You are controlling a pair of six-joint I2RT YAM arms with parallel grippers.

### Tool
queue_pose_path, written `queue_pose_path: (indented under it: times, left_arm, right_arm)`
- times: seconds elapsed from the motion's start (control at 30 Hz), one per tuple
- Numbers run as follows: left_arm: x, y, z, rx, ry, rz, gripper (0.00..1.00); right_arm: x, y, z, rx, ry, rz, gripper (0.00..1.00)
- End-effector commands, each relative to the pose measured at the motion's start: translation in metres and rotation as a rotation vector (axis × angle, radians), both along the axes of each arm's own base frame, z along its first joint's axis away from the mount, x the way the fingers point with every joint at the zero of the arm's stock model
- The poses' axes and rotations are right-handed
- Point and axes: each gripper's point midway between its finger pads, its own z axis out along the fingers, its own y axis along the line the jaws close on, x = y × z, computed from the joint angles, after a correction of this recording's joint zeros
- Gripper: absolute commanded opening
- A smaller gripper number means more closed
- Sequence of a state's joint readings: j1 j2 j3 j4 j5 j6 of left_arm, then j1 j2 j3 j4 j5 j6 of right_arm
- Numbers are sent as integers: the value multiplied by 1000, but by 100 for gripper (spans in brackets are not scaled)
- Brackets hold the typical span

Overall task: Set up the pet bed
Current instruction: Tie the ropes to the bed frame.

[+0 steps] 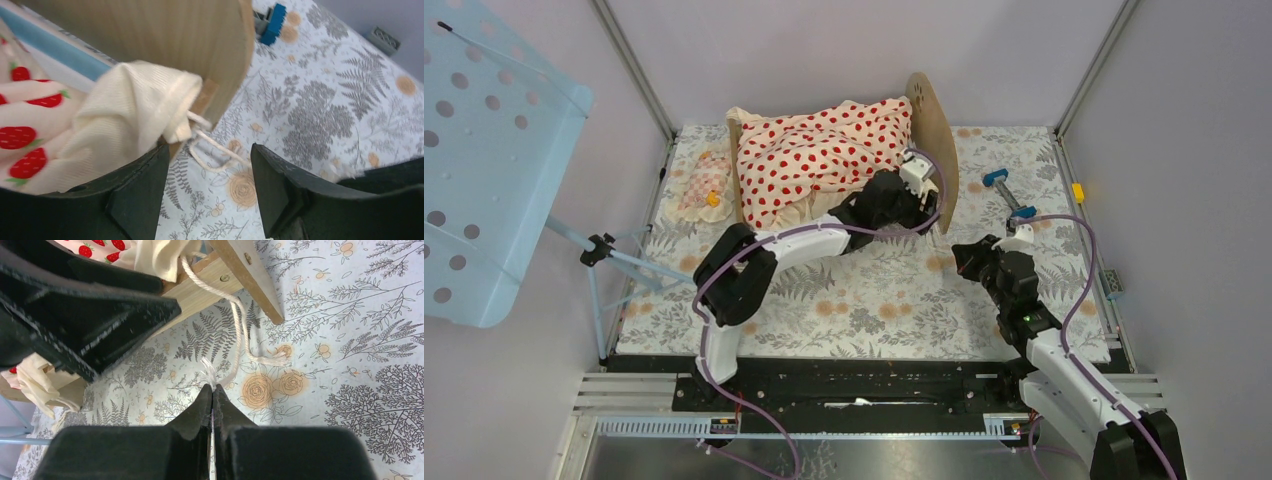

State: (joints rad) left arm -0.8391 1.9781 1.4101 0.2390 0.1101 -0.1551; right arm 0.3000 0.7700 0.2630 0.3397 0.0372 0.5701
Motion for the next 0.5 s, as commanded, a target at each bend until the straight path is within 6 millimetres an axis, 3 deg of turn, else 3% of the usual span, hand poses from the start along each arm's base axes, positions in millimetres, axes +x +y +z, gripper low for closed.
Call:
queue_pose_path:
  times: [0.0,0.27,0.47]
  left_arm:
    - [30,1,47,-110,2,178,65]
    - [32,-15,40,-170,142,216,57]
    - [30,-21,21,-154,237,251,52]
  right_arm:
    - [0,-5,6,7,-30,-25,0]
    - [-1,-4,11,24,-37,-25,0]
    - [-1,-4,13,32,-39,-27,0]
